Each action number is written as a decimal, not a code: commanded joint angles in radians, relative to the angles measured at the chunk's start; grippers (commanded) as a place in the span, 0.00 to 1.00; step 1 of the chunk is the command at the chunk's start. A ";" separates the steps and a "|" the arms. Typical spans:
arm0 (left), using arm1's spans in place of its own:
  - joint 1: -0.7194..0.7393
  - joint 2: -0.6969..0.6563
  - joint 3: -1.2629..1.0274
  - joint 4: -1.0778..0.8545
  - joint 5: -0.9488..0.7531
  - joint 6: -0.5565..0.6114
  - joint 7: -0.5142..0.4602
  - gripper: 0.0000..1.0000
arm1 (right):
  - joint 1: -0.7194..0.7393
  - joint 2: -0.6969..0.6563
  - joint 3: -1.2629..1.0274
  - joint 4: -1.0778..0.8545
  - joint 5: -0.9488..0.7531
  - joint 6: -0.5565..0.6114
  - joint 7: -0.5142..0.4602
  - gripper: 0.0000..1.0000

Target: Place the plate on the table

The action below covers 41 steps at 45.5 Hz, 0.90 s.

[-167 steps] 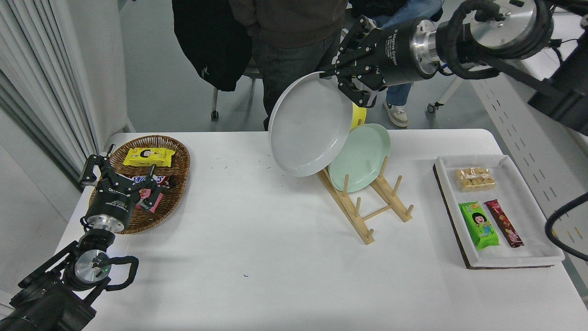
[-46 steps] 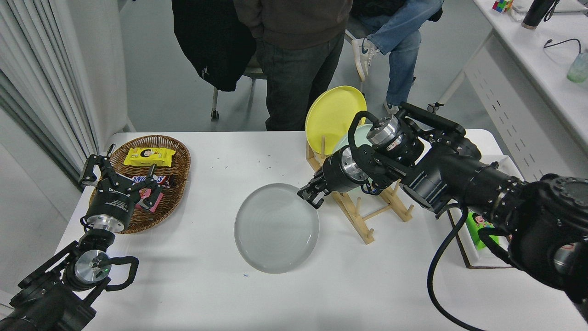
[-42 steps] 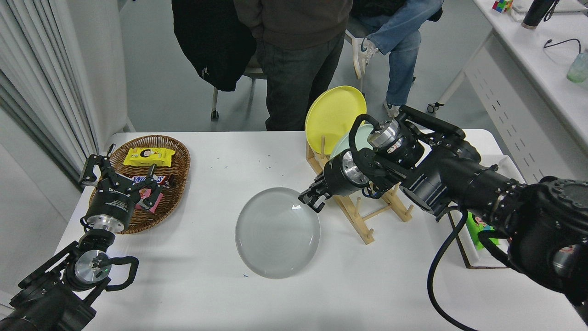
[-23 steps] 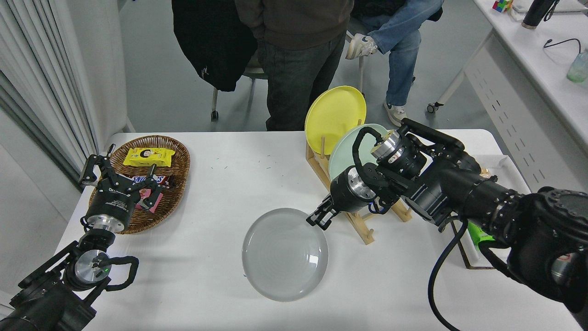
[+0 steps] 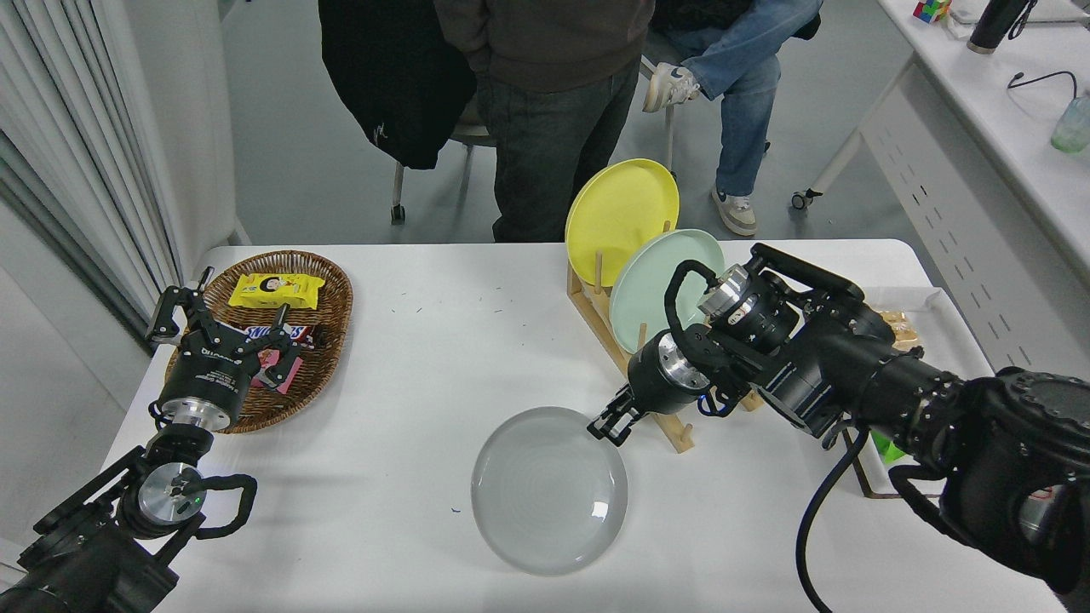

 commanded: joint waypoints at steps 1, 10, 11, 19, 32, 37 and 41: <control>0.000 0.000 0.000 0.000 0.000 0.000 0.000 0.98 | -0.024 0.000 0.037 -0.057 -0.006 -0.001 0.000 0.00; 0.000 0.000 0.000 0.000 0.000 0.000 0.000 0.98 | -0.039 0.000 0.037 -0.057 -0.005 -0.001 -0.001 0.00; 0.000 0.000 0.000 0.000 0.000 0.000 0.000 0.98 | -0.041 0.000 0.037 -0.057 -0.003 -0.001 -0.001 0.00; 0.000 0.000 0.000 0.000 0.000 0.000 0.000 0.98 | -0.047 0.000 0.037 -0.056 -0.003 -0.001 -0.001 0.00; 0.000 0.000 0.000 0.000 0.000 0.000 0.000 0.98 | -0.050 0.000 0.041 -0.039 -0.002 -0.001 -0.001 0.00; 0.000 0.000 0.000 0.000 0.000 0.000 0.000 0.98 | -0.050 0.000 0.046 -0.039 -0.002 -0.001 -0.001 0.00; 0.000 0.000 0.000 0.000 0.000 0.000 0.000 0.98 | -0.050 0.000 0.052 -0.037 -0.003 -0.001 -0.001 0.00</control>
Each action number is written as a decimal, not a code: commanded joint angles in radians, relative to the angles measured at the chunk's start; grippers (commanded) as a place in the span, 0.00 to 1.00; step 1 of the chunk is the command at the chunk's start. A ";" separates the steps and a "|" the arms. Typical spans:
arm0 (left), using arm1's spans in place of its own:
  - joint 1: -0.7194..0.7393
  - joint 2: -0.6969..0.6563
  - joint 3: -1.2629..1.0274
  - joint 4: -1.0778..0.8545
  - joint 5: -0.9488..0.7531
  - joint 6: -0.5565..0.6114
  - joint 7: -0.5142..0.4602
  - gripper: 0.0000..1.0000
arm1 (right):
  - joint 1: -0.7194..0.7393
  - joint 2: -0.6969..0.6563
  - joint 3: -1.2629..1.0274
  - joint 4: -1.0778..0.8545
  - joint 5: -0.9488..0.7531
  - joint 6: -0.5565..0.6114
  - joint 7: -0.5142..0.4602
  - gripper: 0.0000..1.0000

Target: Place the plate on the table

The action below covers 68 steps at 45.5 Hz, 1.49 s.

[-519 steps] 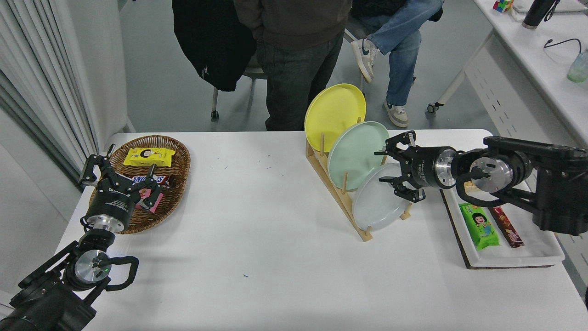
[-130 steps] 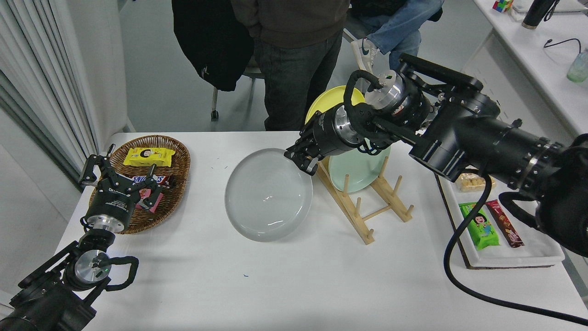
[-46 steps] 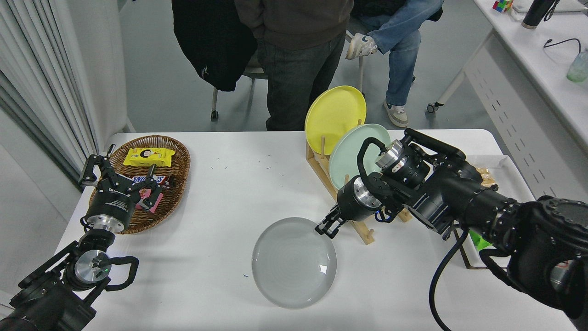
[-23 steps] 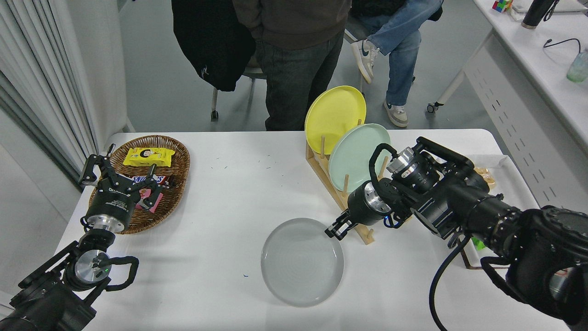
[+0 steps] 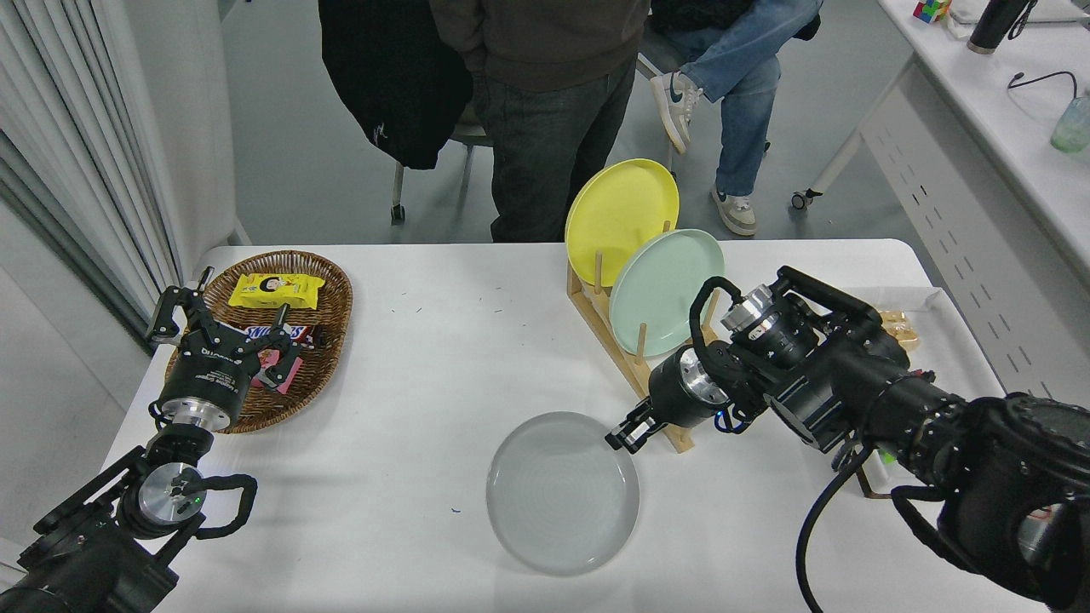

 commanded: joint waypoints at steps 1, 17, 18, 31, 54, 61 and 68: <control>0.000 0.000 0.000 0.000 0.000 -0.002 0.000 0.98 | -0.002 0.000 0.012 0.005 -0.001 0.000 0.000 0.00; 0.000 0.000 0.000 0.000 0.000 0.000 0.000 0.98 | -0.002 0.000 0.021 0.001 0.000 0.000 0.006 0.00; 0.000 0.000 0.000 0.000 0.000 0.000 0.000 0.98 | -0.002 0.000 0.021 0.001 0.002 0.000 0.007 0.00; 0.000 0.000 0.000 0.000 0.000 0.000 0.000 0.98 | -0.006 0.000 0.021 0.001 0.006 0.000 0.009 0.00; 0.000 0.000 0.000 0.000 0.000 0.000 0.000 0.98 | -0.016 0.000 0.021 0.002 0.006 0.000 0.009 0.00; 0.000 0.000 0.000 0.000 0.000 0.000 0.000 0.98 | -0.017 0.000 0.021 0.002 0.005 0.000 0.009 0.00; 0.000 0.000 0.000 0.000 0.000 0.000 0.000 0.98 | -0.023 0.000 0.021 0.002 0.002 0.000 0.009 0.00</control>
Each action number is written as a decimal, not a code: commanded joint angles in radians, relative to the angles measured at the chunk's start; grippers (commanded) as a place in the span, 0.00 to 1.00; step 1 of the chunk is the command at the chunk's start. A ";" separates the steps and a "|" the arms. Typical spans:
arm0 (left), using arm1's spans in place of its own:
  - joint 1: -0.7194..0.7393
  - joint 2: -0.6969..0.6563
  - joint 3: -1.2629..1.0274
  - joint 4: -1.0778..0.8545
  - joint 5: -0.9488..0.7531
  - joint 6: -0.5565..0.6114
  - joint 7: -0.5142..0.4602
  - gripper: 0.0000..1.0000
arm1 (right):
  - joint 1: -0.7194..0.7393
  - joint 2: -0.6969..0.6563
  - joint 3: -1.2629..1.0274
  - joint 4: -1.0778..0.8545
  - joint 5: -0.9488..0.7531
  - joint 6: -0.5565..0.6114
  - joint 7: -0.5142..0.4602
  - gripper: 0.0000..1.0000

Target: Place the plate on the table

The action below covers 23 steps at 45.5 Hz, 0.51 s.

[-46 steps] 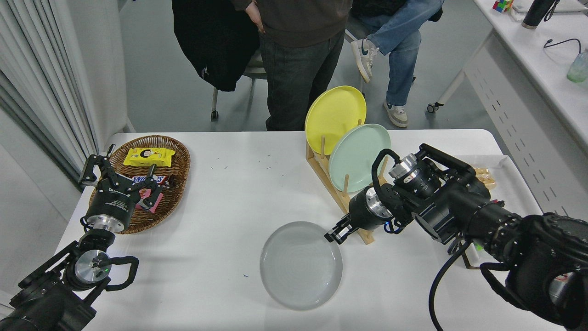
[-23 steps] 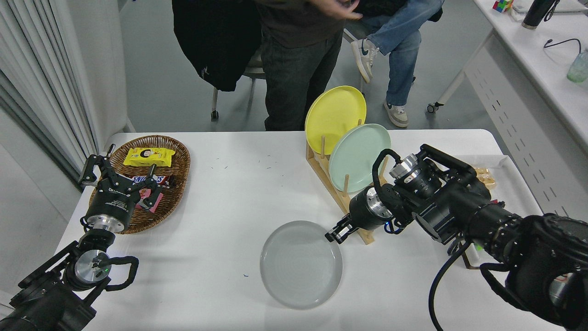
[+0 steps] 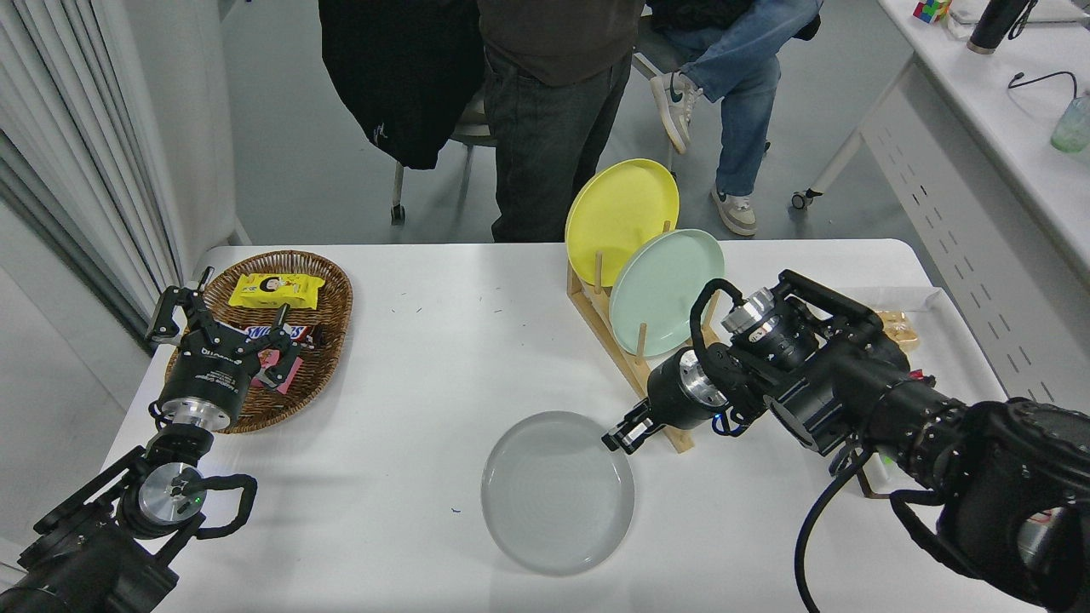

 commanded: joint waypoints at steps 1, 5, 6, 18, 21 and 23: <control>0.000 0.000 0.000 0.000 0.000 0.000 0.000 0.98 | -0.007 0.000 0.000 0.000 -0.004 0.000 0.000 0.00; 0.000 0.000 0.000 0.000 0.000 0.000 0.000 0.98 | -0.007 0.000 0.000 0.000 -0.004 0.000 0.000 0.00; 0.000 0.000 0.000 0.000 0.000 0.000 0.000 0.98 | -0.007 0.000 0.000 0.002 -0.004 0.000 0.000 0.00; 0.000 0.000 0.000 0.000 0.000 0.000 0.000 0.98 | -0.007 0.000 0.000 0.000 -0.004 0.000 0.002 0.50; 0.000 0.000 0.000 0.000 0.000 0.000 0.000 0.98 | -0.007 0.000 0.000 0.000 -0.004 0.000 0.002 0.58; 0.000 0.000 0.000 0.000 0.000 0.000 0.000 0.98 | -0.007 0.000 0.000 0.000 -0.004 0.000 0.002 0.58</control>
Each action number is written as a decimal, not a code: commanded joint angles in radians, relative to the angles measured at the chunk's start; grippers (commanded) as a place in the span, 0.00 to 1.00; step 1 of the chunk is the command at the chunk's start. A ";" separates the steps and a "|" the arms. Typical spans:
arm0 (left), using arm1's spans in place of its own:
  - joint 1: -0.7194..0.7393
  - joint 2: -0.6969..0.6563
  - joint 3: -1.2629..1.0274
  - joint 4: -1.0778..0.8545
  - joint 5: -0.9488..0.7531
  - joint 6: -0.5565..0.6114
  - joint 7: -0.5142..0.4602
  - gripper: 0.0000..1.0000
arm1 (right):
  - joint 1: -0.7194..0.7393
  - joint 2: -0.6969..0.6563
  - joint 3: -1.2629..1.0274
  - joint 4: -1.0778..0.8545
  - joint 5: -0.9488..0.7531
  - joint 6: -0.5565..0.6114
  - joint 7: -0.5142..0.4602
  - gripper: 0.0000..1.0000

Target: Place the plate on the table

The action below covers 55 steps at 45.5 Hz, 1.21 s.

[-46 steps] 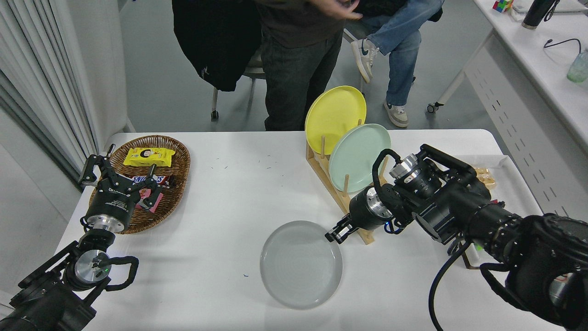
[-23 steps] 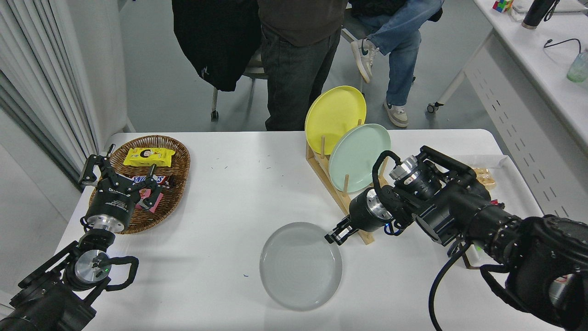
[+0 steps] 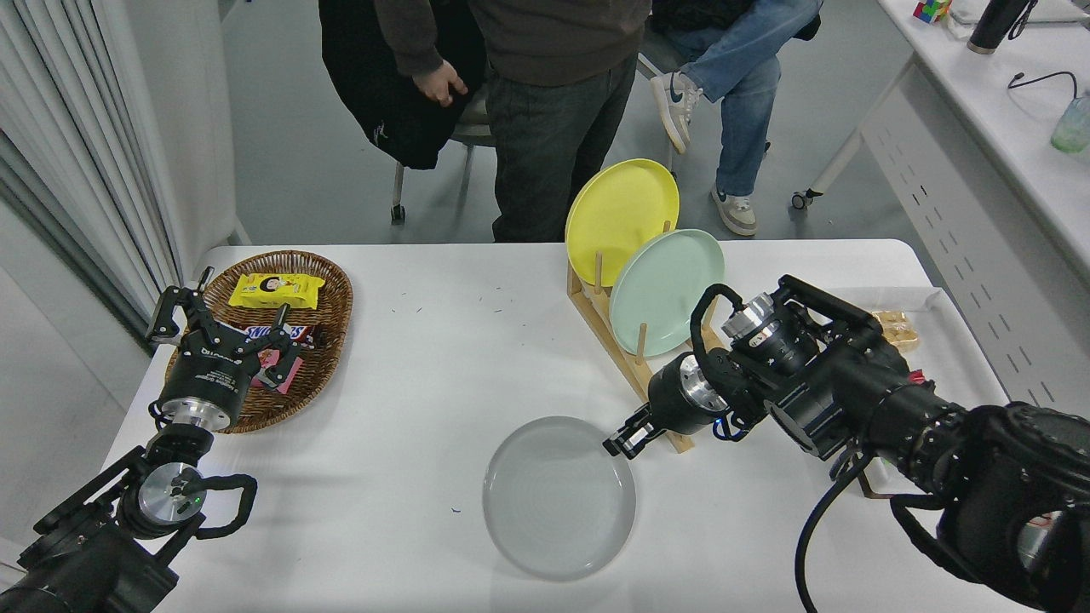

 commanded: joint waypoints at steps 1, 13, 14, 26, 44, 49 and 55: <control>0.000 0.000 0.000 0.000 0.000 0.000 0.000 0.98 | -0.001 0.000 0.000 -0.001 0.000 0.000 0.001 0.58; 0.000 0.000 0.000 0.000 0.000 0.000 0.000 0.98 | -0.001 0.000 -0.002 0.022 -0.016 0.029 0.001 0.64; 0.000 0.000 0.000 0.000 0.000 0.000 0.000 0.98 | -0.001 0.000 -0.002 0.028 -0.025 0.040 0.001 0.68; 0.000 0.000 0.000 0.000 0.000 0.000 0.000 0.98 | 0.001 0.000 0.002 0.051 -0.069 0.132 -0.006 0.96; 0.000 0.000 0.000 0.000 0.000 0.000 0.000 0.98 | 0.009 0.000 0.000 0.140 -0.209 0.187 -0.009 0.97; 0.000 0.000 0.000 0.000 0.000 0.000 0.000 0.98 | 0.018 0.000 0.000 0.157 -0.249 0.201 -0.009 0.97; 0.000 0.000 0.000 0.000 0.000 0.000 0.000 0.98 | 0.032 0.000 -0.005 0.160 -0.260 0.255 -0.009 0.97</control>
